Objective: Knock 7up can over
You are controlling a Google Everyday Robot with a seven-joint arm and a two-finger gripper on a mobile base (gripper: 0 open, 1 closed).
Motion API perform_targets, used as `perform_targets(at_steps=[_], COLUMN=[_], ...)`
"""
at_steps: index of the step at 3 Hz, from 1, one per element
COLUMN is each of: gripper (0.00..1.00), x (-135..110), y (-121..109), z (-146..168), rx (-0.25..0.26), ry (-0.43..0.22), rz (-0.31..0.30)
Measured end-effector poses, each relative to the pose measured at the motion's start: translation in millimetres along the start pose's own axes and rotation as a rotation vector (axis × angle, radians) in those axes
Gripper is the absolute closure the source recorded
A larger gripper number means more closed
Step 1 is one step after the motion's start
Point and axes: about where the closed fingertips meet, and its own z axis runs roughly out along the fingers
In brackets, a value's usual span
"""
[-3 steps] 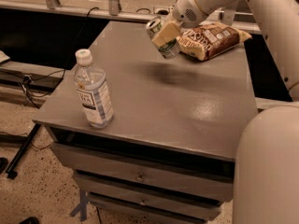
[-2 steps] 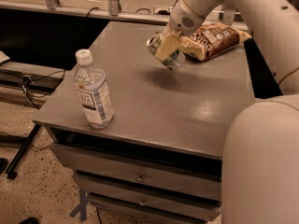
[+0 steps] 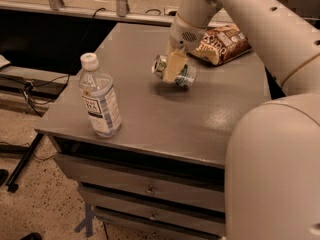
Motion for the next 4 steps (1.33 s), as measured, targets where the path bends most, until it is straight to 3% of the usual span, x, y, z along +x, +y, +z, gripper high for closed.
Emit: perform_targets(at_steps=[2, 3, 4], gripper=[0.12, 0.0, 0.0], x=[-19, -21, -17], y=[12, 14, 13], z=[14, 10, -4], rx=[-0.048, -0.053, -0.047], ry=[-0.009, -0.041, -0.107], rz=[-0.049, -0.052, -0.033])
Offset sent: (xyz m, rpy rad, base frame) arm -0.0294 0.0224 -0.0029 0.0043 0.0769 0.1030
